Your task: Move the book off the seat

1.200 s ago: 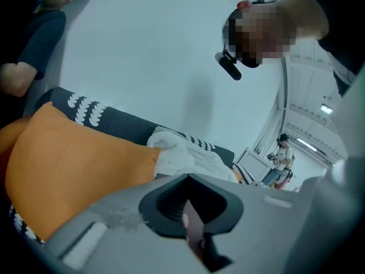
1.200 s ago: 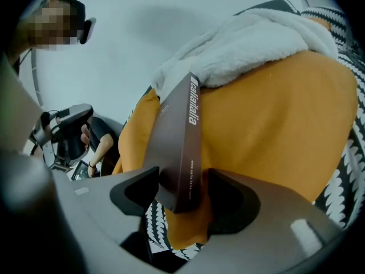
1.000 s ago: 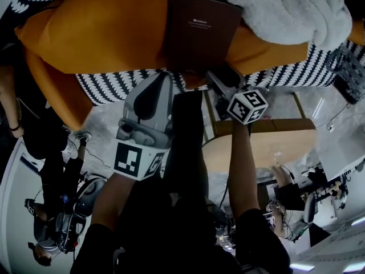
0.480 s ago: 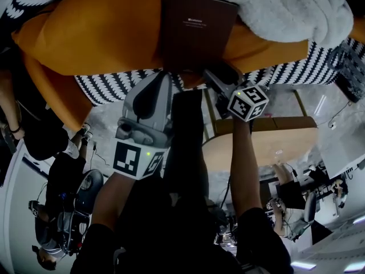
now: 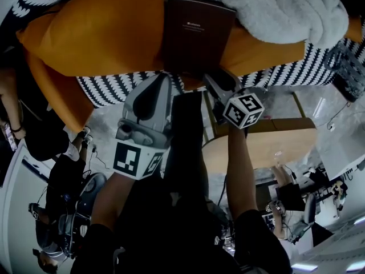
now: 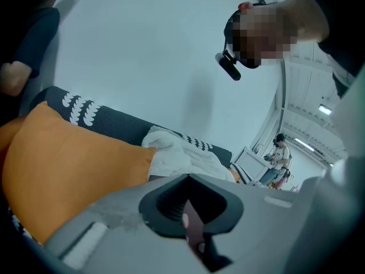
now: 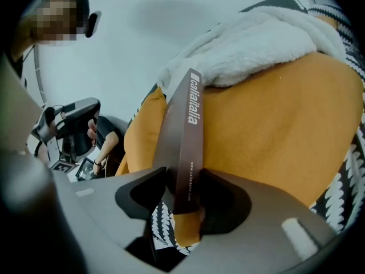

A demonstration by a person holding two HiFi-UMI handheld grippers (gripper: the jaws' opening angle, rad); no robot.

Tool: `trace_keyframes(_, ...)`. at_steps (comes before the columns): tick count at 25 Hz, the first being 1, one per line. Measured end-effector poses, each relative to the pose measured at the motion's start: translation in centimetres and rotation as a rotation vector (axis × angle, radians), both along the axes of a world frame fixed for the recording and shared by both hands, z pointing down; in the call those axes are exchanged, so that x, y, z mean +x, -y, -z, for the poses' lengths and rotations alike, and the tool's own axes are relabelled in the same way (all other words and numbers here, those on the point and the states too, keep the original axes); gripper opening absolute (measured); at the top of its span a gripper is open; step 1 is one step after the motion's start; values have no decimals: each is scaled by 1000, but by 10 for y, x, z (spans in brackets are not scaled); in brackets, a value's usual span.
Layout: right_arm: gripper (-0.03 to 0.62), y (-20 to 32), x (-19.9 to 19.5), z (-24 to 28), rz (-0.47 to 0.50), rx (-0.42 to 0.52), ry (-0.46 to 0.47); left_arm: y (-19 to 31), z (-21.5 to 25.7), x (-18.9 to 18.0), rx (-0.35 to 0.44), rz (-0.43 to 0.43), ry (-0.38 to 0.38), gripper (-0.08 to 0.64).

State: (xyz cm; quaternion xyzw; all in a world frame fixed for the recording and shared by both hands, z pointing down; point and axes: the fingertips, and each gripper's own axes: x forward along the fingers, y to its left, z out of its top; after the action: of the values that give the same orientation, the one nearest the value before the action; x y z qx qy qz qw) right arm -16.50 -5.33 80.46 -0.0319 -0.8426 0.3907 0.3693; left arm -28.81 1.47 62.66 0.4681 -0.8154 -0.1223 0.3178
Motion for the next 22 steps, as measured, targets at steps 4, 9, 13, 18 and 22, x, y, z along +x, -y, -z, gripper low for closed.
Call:
trace_keyframes(4, 186, -4, 3, 10, 2, 67, -11, -3, 4, 0, 9, 6, 5, 6)
trace_keyframes(9, 176, -9, 6, 21, -16, 122, -26, -11, 6, -2, 16, 20, 7, 6)
trace_keyframes(13, 172, -11, 7, 27, -31, 165, -31, -17, 10, -3, 24, 30, 9, 6)
trace_keyframes(18, 166, -14, 6, 34, -44, 205, -45, -26, 12, -8, 31, 43, 10, 6)
trace_keyframes(22, 162, -16, 6, 38, -55, 241, -59, -32, 13, -10, 36, 57, 11, 6)
